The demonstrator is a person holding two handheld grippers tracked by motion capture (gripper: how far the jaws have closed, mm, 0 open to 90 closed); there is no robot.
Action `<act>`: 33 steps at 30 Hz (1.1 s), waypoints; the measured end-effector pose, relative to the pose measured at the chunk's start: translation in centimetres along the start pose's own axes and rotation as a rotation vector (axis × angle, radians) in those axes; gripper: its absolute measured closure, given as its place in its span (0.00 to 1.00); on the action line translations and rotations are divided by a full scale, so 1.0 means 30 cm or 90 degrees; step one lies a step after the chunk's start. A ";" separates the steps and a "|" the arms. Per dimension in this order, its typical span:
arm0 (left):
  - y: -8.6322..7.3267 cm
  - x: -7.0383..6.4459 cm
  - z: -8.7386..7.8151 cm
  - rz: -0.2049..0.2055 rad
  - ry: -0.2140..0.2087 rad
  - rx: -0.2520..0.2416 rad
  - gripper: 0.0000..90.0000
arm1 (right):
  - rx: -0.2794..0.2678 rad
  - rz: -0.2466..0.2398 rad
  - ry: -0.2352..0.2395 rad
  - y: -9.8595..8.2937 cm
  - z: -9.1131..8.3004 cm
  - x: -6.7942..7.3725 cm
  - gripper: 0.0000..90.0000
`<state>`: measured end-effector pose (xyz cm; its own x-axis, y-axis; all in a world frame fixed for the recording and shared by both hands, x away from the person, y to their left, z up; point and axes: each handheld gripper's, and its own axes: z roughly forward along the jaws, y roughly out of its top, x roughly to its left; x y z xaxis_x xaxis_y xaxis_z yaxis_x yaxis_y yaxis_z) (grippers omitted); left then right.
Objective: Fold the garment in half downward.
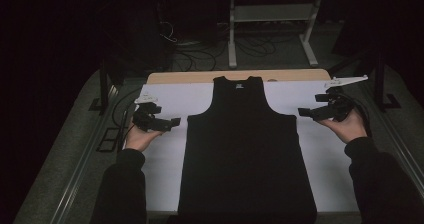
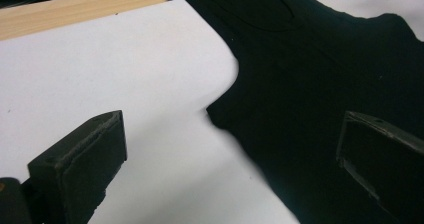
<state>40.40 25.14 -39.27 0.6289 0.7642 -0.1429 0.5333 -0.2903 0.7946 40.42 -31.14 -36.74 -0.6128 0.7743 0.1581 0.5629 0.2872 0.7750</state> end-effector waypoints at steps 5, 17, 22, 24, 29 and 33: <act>0.006 0.003 0.047 0.000 -0.013 0.005 0.00 | 0.014 0.005 -0.001 -0.011 0.037 -0.019 0.00; 0.006 0.012 0.104 -0.003 -0.017 0.019 0.00 | 0.034 0.020 -0.005 -0.026 0.098 -0.047 0.00; -0.007 0.027 0.130 -0.023 -0.012 0.022 0.00 | 0.048 0.027 -0.006 -0.036 0.130 -0.056 0.00; -0.012 0.028 0.145 -0.031 -0.015 0.025 0.00 | 0.050 0.027 -0.007 -0.038 0.137 -0.058 0.00; -0.024 0.029 0.177 -0.040 -0.019 0.035 0.00 | 0.070 0.031 -0.009 -0.050 0.167 -0.062 0.00; -0.034 0.038 0.201 -0.052 -0.018 0.042 0.00 | 0.079 0.035 -0.002 -0.061 0.185 -0.072 0.02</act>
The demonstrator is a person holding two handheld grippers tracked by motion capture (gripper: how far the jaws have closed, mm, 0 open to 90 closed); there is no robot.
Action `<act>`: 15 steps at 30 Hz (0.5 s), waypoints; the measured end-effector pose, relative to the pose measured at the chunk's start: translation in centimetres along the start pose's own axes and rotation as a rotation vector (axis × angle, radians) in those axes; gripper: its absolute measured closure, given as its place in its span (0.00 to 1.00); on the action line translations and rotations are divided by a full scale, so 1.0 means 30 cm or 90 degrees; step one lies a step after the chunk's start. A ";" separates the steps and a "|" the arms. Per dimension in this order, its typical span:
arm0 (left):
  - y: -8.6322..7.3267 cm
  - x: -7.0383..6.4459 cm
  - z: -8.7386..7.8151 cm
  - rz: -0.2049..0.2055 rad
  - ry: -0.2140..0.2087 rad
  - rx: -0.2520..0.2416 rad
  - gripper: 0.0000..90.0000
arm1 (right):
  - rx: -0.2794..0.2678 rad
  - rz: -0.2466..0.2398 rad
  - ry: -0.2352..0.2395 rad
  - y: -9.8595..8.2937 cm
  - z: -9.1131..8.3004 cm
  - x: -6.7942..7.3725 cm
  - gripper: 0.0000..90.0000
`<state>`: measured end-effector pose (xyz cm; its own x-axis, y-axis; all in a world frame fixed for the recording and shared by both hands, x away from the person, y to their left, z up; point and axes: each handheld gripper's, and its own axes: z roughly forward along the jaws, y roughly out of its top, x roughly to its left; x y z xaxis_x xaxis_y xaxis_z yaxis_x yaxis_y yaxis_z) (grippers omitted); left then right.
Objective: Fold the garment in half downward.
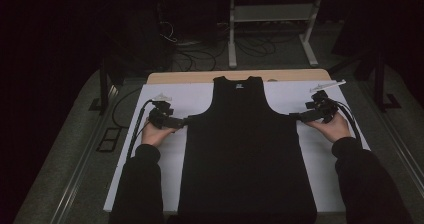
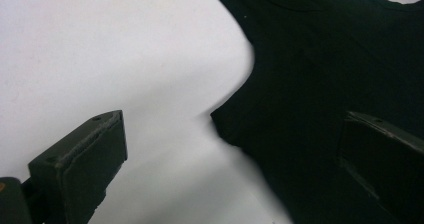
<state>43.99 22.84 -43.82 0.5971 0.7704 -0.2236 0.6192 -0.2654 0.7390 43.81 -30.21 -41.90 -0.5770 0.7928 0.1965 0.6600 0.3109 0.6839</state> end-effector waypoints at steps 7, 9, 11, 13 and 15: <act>-0.006 0.004 0.040 -0.008 -0.013 0.009 0.00 | 0.011 0.009 0.006 -0.012 0.019 -0.015 0.07; -0.010 0.005 0.056 -0.010 -0.015 0.012 0.00 | 0.015 0.013 0.007 -0.018 0.029 -0.019 0.11; -0.012 0.004 0.061 -0.015 -0.016 0.013 0.00 | 0.015 0.015 0.008 -0.019 0.032 -0.019 0.12; -0.014 0.003 0.068 -0.012 -0.016 0.017 0.00 | 0.018 0.013 0.009 -0.023 0.038 -0.020 0.15; -0.014 0.004 0.069 -0.013 -0.016 0.015 0.00 | 0.017 0.013 0.009 -0.024 0.041 -0.021 0.15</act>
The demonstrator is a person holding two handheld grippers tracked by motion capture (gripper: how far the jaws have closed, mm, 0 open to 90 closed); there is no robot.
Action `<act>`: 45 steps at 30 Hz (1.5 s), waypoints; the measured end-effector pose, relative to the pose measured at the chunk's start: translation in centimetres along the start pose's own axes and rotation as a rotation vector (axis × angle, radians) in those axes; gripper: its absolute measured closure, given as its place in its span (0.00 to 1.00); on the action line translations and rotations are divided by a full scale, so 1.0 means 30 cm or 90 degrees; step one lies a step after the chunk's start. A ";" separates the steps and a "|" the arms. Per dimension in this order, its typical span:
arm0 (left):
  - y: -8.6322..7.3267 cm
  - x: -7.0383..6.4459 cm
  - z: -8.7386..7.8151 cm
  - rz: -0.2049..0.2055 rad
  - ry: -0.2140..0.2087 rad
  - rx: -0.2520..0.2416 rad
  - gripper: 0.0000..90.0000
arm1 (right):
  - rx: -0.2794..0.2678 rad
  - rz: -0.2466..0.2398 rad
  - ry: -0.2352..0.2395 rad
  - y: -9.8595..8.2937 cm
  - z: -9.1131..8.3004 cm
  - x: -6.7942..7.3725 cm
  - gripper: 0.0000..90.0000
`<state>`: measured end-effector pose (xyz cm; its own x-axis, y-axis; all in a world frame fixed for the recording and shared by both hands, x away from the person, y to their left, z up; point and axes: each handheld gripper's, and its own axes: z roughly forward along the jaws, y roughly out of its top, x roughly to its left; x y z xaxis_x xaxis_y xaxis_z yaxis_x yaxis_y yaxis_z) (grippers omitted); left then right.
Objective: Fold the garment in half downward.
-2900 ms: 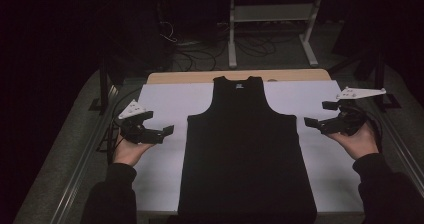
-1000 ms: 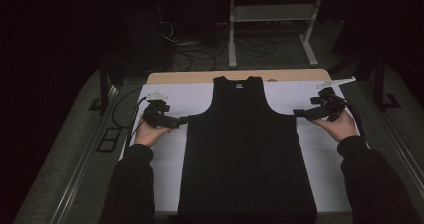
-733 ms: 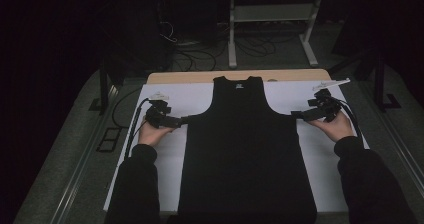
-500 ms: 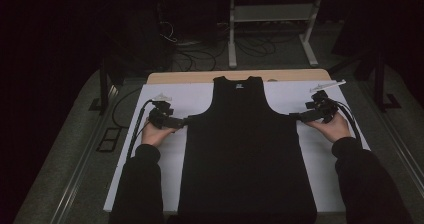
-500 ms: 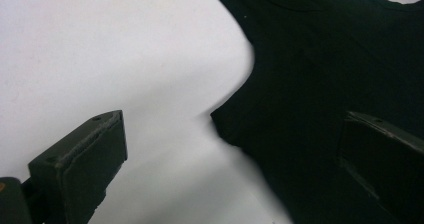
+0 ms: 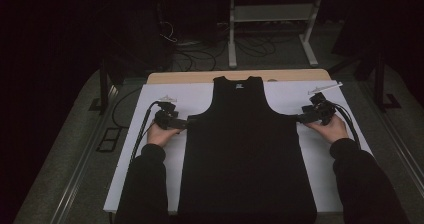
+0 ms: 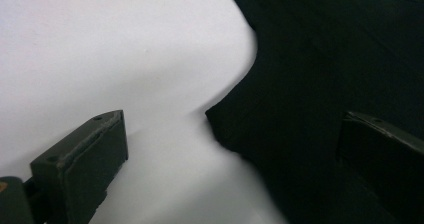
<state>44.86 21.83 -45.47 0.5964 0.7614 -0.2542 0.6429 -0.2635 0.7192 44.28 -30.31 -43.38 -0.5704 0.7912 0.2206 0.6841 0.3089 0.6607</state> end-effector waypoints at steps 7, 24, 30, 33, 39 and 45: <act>0.005 0.008 -0.008 -0.016 -0.004 -0.003 0.16 | 0.010 0.008 -0.007 -0.012 0.013 -0.006 0.35; 0.035 -0.017 0.010 0.014 0.019 0.028 0.52 | 0.029 -0.008 -0.031 -0.017 0.046 0.012 0.70; 0.031 -0.031 0.024 0.039 0.019 0.019 0.64 | 0.035 -0.010 -0.023 -0.016 0.049 0.014 0.87; 0.029 -0.042 0.036 0.046 0.013 0.012 0.78 | 0.040 -0.012 -0.020 -0.014 0.050 0.019 0.91; 0.028 -0.046 0.039 0.047 0.006 0.009 0.95 | 0.039 -0.002 -0.005 -0.017 0.048 0.012 0.92; 0.031 -0.041 0.022 0.035 -0.001 0.019 0.97 | 0.039 0.008 0.005 -0.019 0.044 0.009 0.92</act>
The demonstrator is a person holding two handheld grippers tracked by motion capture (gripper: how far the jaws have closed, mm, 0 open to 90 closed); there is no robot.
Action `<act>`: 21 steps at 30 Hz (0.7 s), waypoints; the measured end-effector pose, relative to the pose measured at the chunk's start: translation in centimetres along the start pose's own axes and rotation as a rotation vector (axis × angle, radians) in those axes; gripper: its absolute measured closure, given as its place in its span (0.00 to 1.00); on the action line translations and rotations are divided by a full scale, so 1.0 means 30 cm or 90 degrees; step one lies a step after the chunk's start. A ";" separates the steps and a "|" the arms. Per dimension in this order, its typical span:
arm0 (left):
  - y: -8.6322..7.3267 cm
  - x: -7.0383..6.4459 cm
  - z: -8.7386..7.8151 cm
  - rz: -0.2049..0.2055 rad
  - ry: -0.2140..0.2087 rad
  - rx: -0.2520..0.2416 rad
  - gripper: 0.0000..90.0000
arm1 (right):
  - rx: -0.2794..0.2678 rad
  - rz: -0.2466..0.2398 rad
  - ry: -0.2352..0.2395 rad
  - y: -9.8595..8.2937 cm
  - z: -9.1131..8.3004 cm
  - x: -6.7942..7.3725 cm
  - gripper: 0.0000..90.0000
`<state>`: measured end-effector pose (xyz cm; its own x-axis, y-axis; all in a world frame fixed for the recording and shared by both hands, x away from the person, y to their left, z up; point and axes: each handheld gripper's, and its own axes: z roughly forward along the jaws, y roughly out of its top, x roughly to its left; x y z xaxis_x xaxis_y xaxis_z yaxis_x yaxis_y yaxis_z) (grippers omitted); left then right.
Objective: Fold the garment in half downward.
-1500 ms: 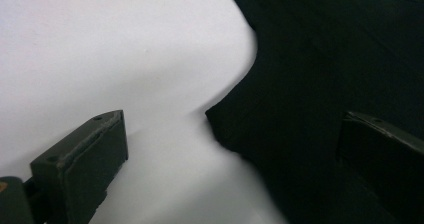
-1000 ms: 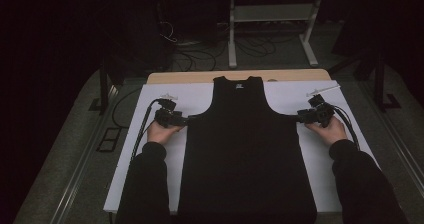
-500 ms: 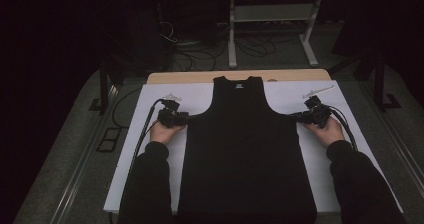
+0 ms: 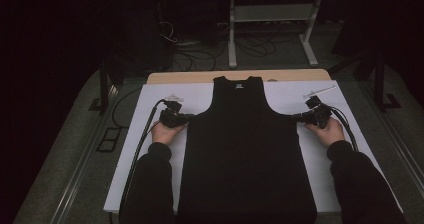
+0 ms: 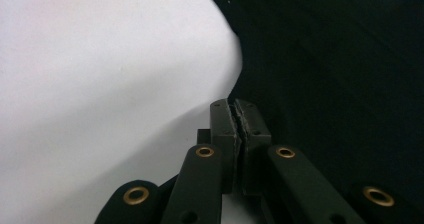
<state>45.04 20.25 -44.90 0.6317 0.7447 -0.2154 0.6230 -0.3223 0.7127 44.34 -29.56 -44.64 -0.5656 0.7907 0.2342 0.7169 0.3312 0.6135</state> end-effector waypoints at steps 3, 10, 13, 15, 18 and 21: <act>0.003 -0.001 -0.017 -0.008 0.000 -0.003 0.97 | -0.003 0.009 0.005 -0.002 -0.007 0.003 0.93; 0.004 -0.003 -0.079 -0.020 0.001 -0.041 0.97 | -0.012 0.016 0.015 -0.007 -0.024 0.015 0.93; 0.004 -0.009 -0.105 -0.022 0.000 -0.049 0.97 | -0.025 0.026 0.027 -0.008 -0.034 0.017 0.93; 0.007 -0.013 -0.118 -0.032 -0.011 -0.058 0.97 | -0.050 0.035 0.047 -0.009 -0.055 0.019 0.93; 0.014 -0.022 -0.136 -0.044 -0.026 -0.077 0.97 | -0.073 0.048 0.066 -0.011 -0.079 0.024 0.93; 0.018 -0.033 -0.150 -0.060 -0.047 -0.092 0.97 | -0.082 0.053 0.074 -0.014 -0.091 0.028 0.93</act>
<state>42.67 21.96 -41.31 0.6090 0.7214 -0.3298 0.6112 -0.1617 0.7748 42.47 -30.44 -42.65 -0.5554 0.7455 0.3684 0.7093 0.1934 0.6779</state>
